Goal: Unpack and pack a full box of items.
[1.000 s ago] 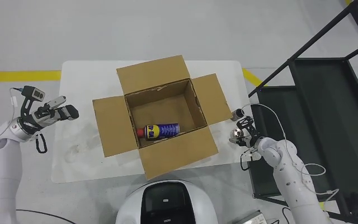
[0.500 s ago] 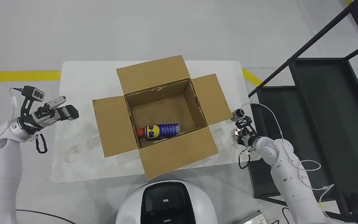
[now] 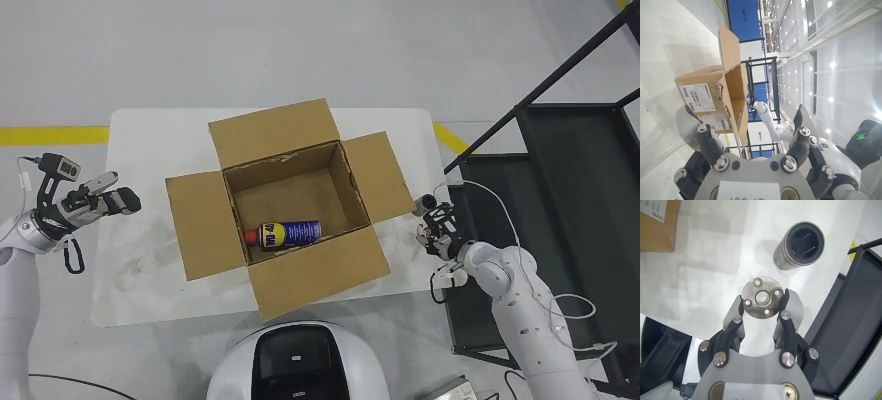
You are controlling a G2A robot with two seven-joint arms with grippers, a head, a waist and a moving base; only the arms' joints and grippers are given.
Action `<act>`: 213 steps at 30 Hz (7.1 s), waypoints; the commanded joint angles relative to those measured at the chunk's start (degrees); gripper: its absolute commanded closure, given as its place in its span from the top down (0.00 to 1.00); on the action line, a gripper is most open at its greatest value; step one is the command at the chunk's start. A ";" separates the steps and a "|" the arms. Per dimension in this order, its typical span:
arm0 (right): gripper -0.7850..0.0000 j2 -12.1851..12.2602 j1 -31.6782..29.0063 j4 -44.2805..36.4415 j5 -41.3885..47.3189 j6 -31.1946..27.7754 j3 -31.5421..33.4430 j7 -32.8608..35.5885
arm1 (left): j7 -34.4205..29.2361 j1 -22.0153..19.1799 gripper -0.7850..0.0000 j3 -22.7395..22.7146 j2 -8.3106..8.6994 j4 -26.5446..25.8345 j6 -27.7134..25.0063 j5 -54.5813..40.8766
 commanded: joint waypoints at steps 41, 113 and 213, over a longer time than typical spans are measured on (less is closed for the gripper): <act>0.70 0.27 3.56 7.93 -1.63 2.45 -5.85 -1.05 | 0.00 0.00 1.00 0.00 0.00 0.00 0.00 0.00; 1.00 -6.59 34.68 5.79 6.99 8.07 -40.76 0.44 | 0.00 0.00 1.00 0.00 0.00 0.00 0.00 0.00; 0.00 1.97 12.24 -9.84 0.71 6.24 -2.74 -6.53 | 0.00 0.00 1.00 0.00 0.00 0.00 0.00 0.00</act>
